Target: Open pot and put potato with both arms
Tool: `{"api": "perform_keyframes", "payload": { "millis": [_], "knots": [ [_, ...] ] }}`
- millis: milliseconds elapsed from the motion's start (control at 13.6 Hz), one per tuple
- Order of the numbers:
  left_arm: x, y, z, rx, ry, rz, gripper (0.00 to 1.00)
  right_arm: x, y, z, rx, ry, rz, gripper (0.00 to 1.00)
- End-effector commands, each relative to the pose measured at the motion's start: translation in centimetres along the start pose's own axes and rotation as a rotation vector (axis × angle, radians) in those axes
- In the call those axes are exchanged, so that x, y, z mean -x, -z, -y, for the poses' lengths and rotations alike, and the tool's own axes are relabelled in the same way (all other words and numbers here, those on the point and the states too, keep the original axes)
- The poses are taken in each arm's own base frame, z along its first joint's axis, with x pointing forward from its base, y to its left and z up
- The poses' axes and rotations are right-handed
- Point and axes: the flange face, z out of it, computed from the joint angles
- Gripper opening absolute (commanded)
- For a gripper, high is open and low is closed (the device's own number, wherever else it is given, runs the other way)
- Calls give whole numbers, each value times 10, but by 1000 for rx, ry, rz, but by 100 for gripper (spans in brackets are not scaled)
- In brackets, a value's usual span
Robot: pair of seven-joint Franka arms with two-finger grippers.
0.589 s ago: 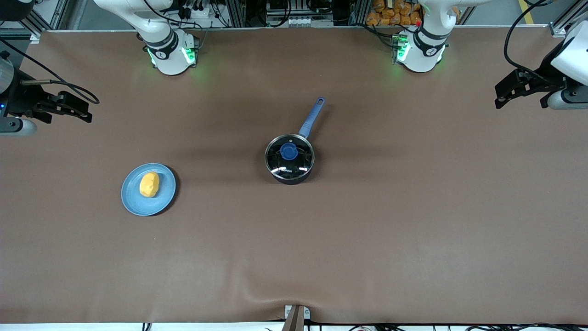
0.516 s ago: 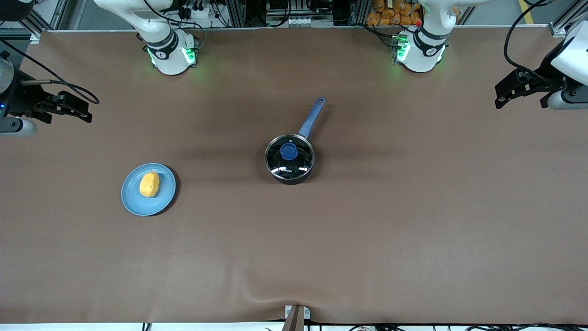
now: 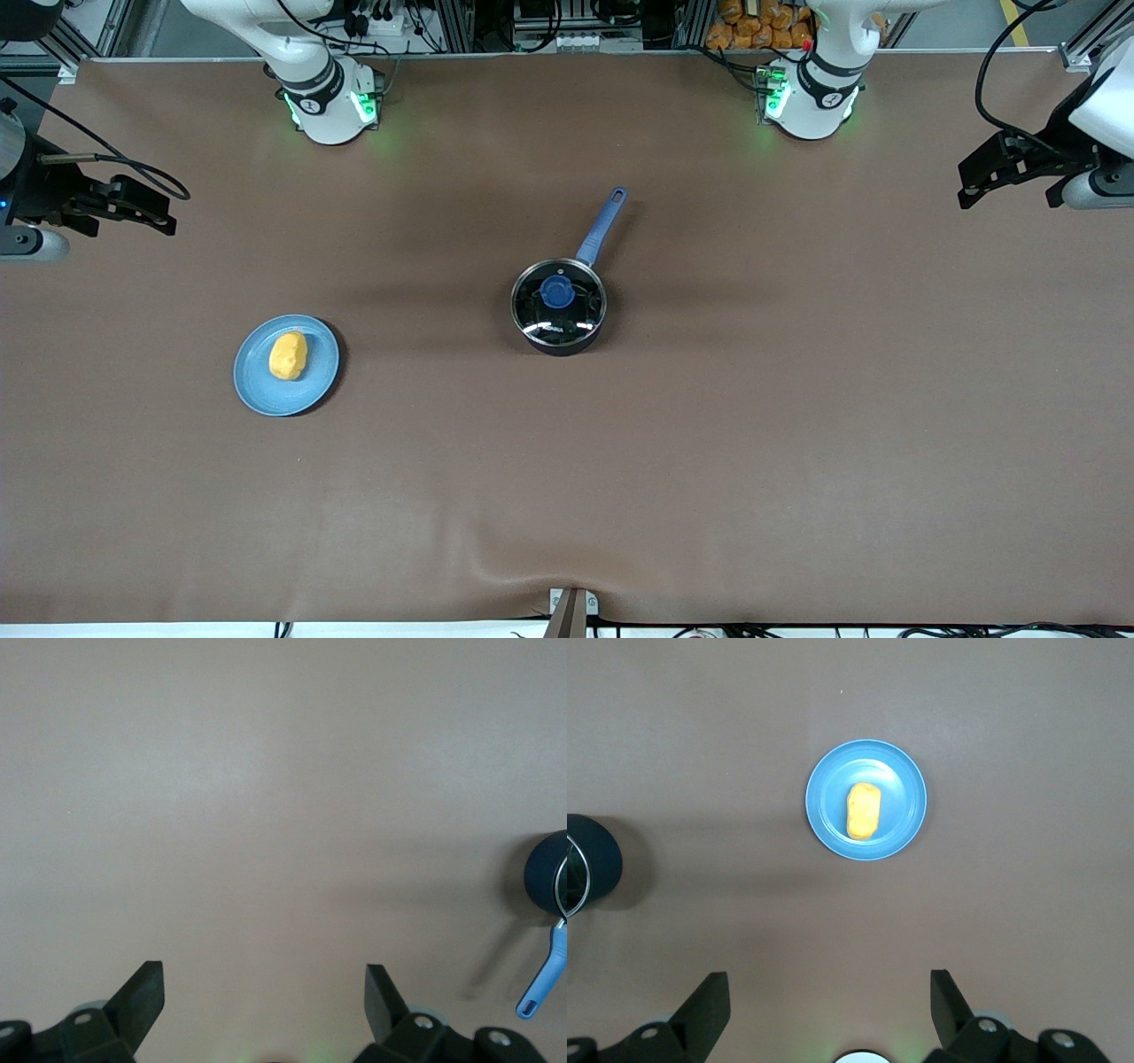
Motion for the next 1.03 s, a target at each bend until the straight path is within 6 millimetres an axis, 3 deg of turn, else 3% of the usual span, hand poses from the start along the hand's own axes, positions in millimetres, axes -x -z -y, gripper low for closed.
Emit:
{"api": "perform_keyframes", "payload": {
  "millis": [0,957],
  "knots": [
    [2,7,2,12,-11,0,100,9,2,-4,-12,10,-2,100],
    [0,6,24,11,24,2,100,9,2,-5,-12,8,-2,100]
  ]
}}
